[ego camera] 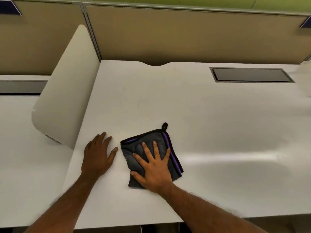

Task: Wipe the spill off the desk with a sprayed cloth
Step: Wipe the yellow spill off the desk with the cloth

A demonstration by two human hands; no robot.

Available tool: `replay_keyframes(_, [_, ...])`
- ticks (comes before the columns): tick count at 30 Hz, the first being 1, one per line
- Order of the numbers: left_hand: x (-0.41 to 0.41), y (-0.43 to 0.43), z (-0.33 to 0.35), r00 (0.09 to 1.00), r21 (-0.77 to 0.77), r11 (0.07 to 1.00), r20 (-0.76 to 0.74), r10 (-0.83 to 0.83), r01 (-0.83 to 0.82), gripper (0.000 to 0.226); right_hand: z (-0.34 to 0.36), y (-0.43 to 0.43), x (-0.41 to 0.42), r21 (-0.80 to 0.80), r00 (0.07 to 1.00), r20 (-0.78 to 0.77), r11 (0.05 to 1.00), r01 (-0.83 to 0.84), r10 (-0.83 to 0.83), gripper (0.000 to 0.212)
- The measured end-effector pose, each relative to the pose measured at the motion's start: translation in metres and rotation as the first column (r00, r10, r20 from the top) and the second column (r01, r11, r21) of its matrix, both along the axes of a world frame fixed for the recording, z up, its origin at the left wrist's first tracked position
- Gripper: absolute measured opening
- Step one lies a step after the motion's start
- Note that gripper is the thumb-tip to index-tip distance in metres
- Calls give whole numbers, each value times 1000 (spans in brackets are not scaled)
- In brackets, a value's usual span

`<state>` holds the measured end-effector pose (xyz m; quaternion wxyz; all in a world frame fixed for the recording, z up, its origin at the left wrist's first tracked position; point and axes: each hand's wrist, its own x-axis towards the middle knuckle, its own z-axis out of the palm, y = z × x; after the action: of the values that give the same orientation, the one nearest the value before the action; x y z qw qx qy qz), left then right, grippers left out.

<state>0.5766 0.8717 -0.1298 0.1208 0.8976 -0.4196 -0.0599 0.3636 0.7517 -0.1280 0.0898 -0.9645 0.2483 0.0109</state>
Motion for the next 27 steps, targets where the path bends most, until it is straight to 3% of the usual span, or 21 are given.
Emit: replay_keyframes(27, [91,-128,-10,998,-94,994,-31,-60,56,67,2,-173,197,28,988,-53,988,150,-148,66])
